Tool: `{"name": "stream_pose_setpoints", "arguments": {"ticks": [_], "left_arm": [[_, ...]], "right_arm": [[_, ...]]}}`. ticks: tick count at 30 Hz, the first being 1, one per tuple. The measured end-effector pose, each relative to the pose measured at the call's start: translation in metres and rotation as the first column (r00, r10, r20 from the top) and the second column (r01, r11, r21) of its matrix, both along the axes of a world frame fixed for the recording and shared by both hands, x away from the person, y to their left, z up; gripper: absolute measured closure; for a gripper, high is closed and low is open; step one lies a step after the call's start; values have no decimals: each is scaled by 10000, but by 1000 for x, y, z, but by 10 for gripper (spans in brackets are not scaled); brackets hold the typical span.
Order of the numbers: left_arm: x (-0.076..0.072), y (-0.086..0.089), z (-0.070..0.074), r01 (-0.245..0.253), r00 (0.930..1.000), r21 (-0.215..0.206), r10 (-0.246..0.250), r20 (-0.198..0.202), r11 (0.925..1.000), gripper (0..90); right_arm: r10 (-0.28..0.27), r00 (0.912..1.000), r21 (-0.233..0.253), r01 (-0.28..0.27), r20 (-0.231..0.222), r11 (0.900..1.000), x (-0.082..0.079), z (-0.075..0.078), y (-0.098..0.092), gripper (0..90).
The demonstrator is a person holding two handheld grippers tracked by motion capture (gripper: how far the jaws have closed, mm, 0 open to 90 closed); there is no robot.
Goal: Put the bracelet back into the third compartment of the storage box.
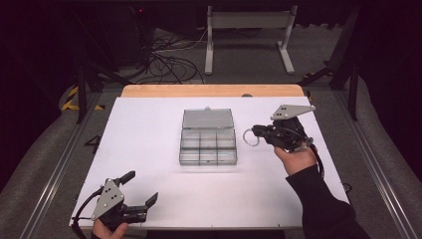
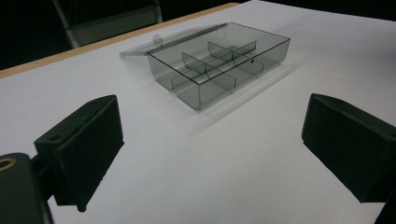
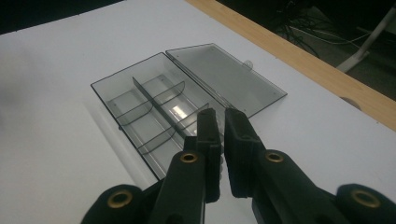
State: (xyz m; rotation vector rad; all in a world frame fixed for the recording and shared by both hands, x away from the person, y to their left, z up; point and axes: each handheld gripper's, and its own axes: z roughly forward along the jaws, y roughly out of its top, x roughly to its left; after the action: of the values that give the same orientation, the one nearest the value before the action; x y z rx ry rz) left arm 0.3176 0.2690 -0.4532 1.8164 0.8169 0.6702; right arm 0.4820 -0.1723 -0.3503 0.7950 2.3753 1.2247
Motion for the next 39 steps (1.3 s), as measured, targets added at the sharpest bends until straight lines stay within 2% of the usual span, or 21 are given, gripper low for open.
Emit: {"name": "stream_pose_setpoints", "arguments": {"ticks": [7, 17, 32, 39], "left_arm": [[0, 0, 0, -1, 10000, 14, 1, -9, 10000, 60], [0, 1, 0, -39, 10000, -43, 39, -11, 10000, 60], [0, 2, 0, -7, 10000, -30, 7, -28, 10000, 61], [0, 1, 0, -26, 10000, -116, 26, -66, 9999, 61]], "right_arm": [[64, 9999, 142, -63, -123, 9999, 12, 0, 18, 852], [129, 9993, 160, -123, -345, 9998, 28, -7, 40, 852], [61, 9974, 428, -31, -712, 9991, 44, -21, 62, 852], [95, 9957, 816, -20, -921, 9967, 47, -29, 69, 852]]}}
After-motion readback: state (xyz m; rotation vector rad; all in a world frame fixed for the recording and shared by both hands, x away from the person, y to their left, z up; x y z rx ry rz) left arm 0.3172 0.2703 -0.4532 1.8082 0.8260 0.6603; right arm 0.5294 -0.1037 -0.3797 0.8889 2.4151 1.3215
